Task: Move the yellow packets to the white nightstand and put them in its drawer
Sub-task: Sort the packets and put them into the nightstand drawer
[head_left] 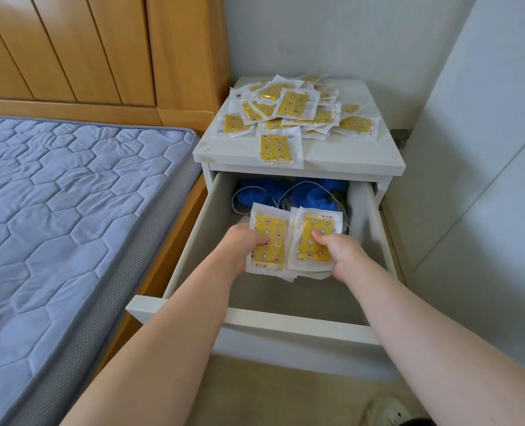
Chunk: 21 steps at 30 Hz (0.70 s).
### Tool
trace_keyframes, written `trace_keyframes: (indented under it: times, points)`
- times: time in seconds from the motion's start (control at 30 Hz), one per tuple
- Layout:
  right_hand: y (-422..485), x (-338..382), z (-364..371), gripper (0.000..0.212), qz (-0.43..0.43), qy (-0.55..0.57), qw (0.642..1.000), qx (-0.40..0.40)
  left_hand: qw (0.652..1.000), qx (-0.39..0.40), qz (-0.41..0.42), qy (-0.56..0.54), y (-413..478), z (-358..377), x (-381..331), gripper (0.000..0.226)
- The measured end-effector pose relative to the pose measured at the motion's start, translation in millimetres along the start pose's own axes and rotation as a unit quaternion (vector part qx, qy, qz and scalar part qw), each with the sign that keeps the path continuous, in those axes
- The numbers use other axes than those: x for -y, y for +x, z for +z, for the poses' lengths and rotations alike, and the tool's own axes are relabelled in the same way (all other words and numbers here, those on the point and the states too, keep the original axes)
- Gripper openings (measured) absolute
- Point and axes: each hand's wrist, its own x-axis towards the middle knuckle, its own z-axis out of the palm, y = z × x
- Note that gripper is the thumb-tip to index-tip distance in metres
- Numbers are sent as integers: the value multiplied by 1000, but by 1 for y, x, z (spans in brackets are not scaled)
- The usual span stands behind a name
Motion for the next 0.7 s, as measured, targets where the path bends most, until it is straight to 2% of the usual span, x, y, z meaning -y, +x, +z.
trace_keyframes:
  times: [0.13,0.27,0.43,0.53,0.7]
  points:
    - [-3,0,0,16,31,51,997,58,999,3,23,-33,1,-1,1,31]
    - [-7,1,4,15,21,24,995,93,999,23,15,-24,-1,2,1,34]
    - [-8,2,5,17,-11,-31,998,62,998,35,-12,-52,-4,4,0,26]
    - [-9,1,6,12,-16,-43,997,57,999,4,-6,-37,-5,3,0,27]
    - [2,-3,2,30,9,-36,999,0,998,-64,-4,-9,-2,0,2,31]
